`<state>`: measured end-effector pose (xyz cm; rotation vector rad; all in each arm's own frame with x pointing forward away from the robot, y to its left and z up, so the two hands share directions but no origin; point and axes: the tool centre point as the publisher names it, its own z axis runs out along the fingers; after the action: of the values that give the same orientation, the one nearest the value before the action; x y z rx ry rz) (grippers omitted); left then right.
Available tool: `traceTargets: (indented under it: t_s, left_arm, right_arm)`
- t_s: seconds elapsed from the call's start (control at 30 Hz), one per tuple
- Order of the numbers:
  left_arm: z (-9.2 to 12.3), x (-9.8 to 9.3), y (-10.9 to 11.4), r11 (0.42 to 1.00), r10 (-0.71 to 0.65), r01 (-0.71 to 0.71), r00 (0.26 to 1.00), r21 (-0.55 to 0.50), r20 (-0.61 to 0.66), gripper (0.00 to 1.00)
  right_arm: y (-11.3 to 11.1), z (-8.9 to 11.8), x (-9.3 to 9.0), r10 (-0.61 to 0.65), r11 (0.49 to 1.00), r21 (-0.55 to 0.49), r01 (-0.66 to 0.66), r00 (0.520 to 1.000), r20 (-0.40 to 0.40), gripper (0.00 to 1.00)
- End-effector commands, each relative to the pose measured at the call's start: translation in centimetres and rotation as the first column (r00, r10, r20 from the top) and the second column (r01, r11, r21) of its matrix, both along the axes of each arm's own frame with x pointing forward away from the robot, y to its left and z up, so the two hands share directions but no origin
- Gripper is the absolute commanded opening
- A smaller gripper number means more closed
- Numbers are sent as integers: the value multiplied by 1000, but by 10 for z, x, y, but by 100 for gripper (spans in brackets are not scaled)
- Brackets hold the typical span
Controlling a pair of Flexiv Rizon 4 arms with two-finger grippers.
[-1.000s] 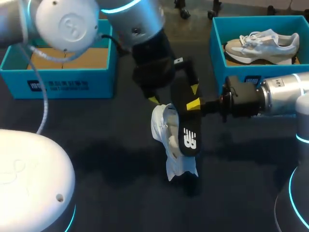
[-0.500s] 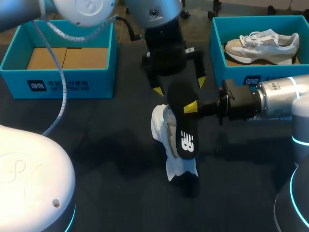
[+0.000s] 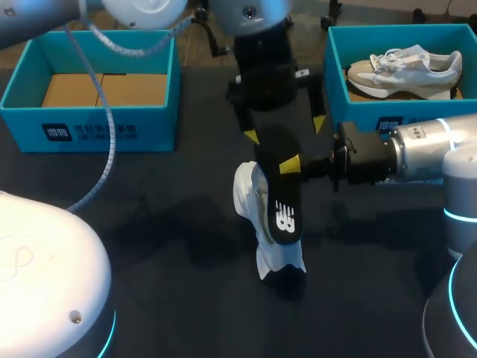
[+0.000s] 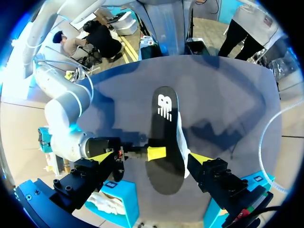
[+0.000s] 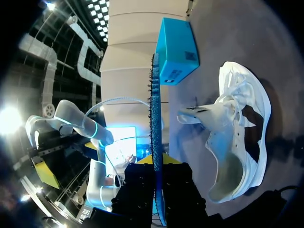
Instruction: Take the shoe out of the shoebox, open the shoe tongue, remove and reinsert the insole, then place the shoe into the shoebox
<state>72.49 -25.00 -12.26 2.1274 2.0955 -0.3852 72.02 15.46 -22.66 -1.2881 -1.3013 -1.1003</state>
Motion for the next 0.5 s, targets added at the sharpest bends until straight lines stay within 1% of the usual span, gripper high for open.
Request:
traceTargets:
  t_s: [0.03,0.2,0.33,0.4,0.43,0.5]
  left_arm:
    - [2,0,2,1000,-6,6,1000,-29,12,100]
    - [5,1,3,995,8,-5,1000,-100,27,100]
    - [5,1,4,992,15,-11,1000,-127,28,100]
    - [8,-2,6,978,19,-15,1000,-208,17,100]
    - [8,-2,7,979,15,-12,1000,-205,12,100]
    - [8,-3,8,971,9,-4,1000,-238,23,100]
  right_arm:
    - [-1,0,0,-6,1000,3,6,1000,4,0]
    - [-10,6,0,-25,1000,-11,25,1000,12,0]
    - [-14,8,-1,-32,999,-16,32,999,15,0]
    - [-20,13,-1,-40,999,-20,41,999,21,0]
    - [-21,13,0,-42,999,-21,43,999,22,0]
    - [-24,15,0,-48,999,-23,49,999,24,0]
